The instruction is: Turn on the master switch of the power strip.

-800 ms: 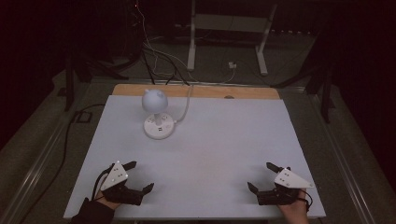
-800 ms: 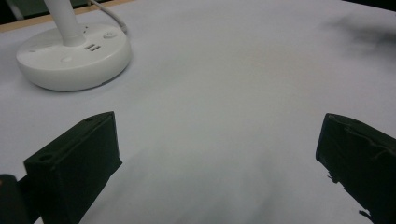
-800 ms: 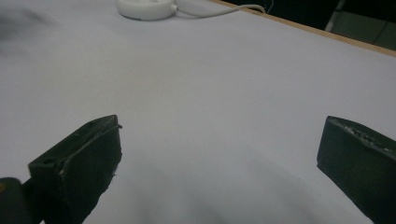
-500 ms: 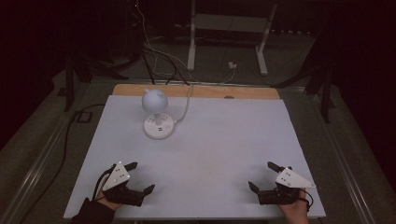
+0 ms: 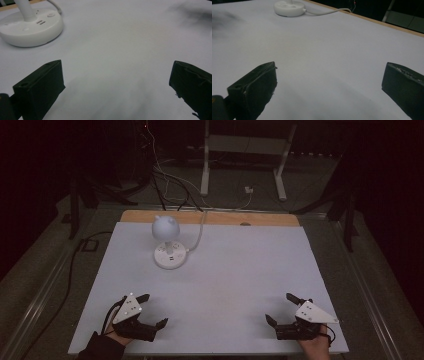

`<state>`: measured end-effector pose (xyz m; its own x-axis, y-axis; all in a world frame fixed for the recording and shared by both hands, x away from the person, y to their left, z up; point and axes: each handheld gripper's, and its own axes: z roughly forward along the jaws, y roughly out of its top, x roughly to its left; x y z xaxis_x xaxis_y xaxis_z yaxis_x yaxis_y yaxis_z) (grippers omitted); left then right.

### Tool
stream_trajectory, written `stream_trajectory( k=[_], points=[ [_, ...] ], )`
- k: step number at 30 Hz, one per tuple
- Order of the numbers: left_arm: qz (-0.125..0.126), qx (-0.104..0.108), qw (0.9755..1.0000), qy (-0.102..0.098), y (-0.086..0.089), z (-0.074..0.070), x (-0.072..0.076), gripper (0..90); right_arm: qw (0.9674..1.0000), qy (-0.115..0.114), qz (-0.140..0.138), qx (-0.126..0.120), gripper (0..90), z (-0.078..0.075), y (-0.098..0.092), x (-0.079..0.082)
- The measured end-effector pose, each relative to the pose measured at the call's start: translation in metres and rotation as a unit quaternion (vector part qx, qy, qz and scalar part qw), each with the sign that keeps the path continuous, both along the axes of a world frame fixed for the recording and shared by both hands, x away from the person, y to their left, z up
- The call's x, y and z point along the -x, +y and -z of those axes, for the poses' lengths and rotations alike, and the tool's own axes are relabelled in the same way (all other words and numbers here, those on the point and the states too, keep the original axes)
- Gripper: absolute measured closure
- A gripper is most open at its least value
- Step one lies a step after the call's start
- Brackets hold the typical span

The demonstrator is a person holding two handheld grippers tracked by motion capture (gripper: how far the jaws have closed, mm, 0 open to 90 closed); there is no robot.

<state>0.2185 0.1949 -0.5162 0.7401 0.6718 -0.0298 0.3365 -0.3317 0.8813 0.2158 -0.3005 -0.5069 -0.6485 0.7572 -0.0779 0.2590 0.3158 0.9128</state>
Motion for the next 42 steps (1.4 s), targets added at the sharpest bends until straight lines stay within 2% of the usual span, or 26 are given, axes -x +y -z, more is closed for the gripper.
stream_trajectory(
  k=[7, 10, 16, 26, 31, 34, 42],
  points=[
    [0.007, -0.001, 1.0, 0.004, -0.005, -0.008, 0.0, 0.2, 1.0, -0.004, 0.004, -0.002, 0.0, -0.001, 0.0, 0.001],
    [0.012, -0.007, 0.9999, -0.001, -0.007, -0.013, -0.001, 0.2, 1.0, -0.005, 0.005, -0.003, 0.0, -0.002, -0.001, 0.001],
    [0.009, -0.006, 0.9999, -0.001, -0.008, -0.023, -0.005, 0.2, 1.0, -0.007, 0.005, -0.004, 0.0, -0.002, 0.0, 0.002],
    [-0.011, 0.008, 0.9998, 0.014, -0.01, -0.044, -0.015, 0.2, 0.9999, -0.009, 0.007, -0.008, 0.0, -0.003, -0.001, 0.003],
    [-0.012, 0.012, 0.9997, 0.02, -0.012, -0.053, -0.02, 0.2, 0.9999, -0.009, 0.007, -0.008, 0.0, -0.003, -0.001, 0.003],
    [-0.03, 0.01, 0.9994, 0.01, -0.015, -0.057, -0.023, 0.2, 0.9999, -0.01, 0.007, -0.008, 0.0, -0.004, -0.001, 0.003],
    [-0.033, 0.001, 0.9994, 0.011, -0.022, -0.066, -0.035, 0.2, 0.9999, -0.011, 0.007, -0.009, 0.0, -0.004, -0.001, 0.003]
  ],
)
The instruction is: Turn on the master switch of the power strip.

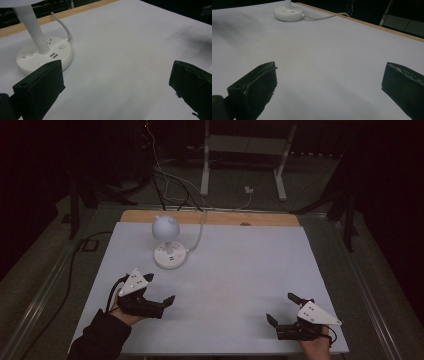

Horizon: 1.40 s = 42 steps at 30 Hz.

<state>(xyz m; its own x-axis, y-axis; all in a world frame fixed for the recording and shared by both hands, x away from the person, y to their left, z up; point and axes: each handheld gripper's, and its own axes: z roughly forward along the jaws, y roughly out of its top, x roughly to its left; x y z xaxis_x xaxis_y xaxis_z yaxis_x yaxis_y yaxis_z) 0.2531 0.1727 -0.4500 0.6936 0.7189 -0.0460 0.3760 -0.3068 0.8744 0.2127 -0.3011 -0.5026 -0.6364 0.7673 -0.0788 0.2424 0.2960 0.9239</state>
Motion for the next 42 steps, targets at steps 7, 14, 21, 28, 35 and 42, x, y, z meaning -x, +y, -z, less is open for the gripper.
stream_trajectory(
  k=[7, 14, 21, 28, 35, 42],
  points=[
    [0.002, -0.006, 1.0, 0.0, -0.01, -0.005, -0.011, 0.2, 1.0, 0.001, -0.002, 0.0, 0.0, 0.0, 0.0, -0.001],
    [-0.001, -0.013, 0.9998, -0.015, -0.02, -0.01, -0.022, 0.2, 1.0, 0.004, -0.002, -0.005, 0.0, 0.0, 0.0, 0.0],
    [-0.013, -0.022, 0.9995, -0.021, -0.031, -0.008, -0.037, 1.4, 1.0, 0.002, -0.004, -0.008, 0.0, -0.001, 0.0, 0.0],
    [-0.03, -0.022, 0.999, -0.024, -0.039, 0.0, -0.051, 3.6, 0.9999, 0.002, -0.007, -0.01, 0.0, -0.001, 0.0, 0.0],
    [-0.066, -0.029, 0.997, -0.026, -0.046, 0.008, -0.065, 8.7, 0.9999, 0.001, -0.008, -0.009, 0.0, -0.001, 0.0, 0.0],
    [-0.086, -0.034, 0.9953, -0.029, -0.049, 0.016, -0.074, 19.1, 0.9999, 0.0, -0.008, -0.011, 0.0, -0.001, 0.0, 0.0]
  ],
)
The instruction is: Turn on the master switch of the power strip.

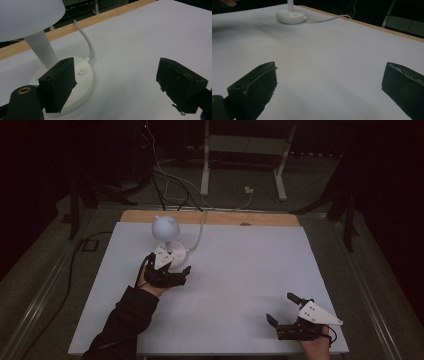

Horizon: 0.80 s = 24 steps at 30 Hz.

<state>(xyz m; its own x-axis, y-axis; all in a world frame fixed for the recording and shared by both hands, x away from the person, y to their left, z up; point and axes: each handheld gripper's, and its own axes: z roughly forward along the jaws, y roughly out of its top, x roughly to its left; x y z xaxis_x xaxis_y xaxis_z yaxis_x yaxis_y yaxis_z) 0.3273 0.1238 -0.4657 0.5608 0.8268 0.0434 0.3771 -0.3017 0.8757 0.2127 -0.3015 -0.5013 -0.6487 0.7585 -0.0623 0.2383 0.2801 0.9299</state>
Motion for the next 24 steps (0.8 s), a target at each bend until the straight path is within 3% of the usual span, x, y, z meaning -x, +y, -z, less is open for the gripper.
stream_trajectory(
  k=[1, 6, 8, 14, 24],
  points=[
    [-0.005, 0.009, 1.0, 0.0, 0.001, 0.003, -0.002, 22.1, 1.0, 0.0, 0.0, 0.0, 0.0, 0.0, 0.0, 0.0],
    [-0.016, 0.011, 0.9998, 0.0, 0.001, 0.007, -0.007, 37.3, 1.0, 0.0, 0.0, 0.0, 0.0, 0.0, 0.0, 0.0],
    [-0.031, 0.002, 0.9995, 0.001, 0.001, 0.008, -0.011, 43.7, 1.0, 0.0, 0.0, 0.0, 0.0, 0.0, 0.0, 0.0],
    [-0.047, 0.003, 0.9989, -0.001, 0.001, 0.01, -0.02, 60.8, 1.0, 0.0, -0.001, -0.002, 0.0, 0.0, -0.001, 0.0],
    [-0.057, 0.0, 0.9983, 0.011, -0.006, 0.018, -0.035, 78.5, 1.0, 0.0, -0.001, -0.004, 0.0, 0.0, -0.001, 0.0]
  ],
)
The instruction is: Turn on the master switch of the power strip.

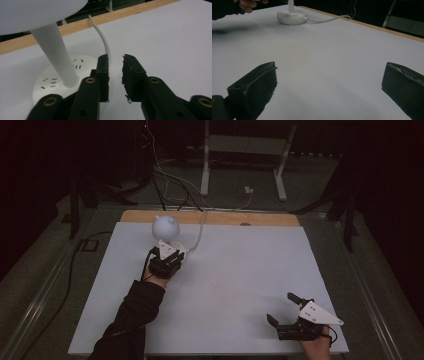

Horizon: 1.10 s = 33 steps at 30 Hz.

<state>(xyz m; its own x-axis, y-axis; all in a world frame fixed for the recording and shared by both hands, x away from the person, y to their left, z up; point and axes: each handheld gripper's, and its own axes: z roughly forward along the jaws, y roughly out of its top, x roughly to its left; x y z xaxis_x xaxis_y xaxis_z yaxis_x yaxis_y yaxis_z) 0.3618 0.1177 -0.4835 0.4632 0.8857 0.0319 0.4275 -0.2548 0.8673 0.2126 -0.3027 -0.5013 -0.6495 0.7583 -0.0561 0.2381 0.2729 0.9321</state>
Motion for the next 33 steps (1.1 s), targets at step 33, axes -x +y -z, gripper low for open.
stream_trajectory(
  k=[33],
  points=[
    [-0.035, -0.085, 0.9958, 0.007, -0.012, 0.034, -0.031, 90.0, 1.0, 0.006, -0.002, 0.001, 0.0, 0.002, -0.001, 0.0]
  ],
)
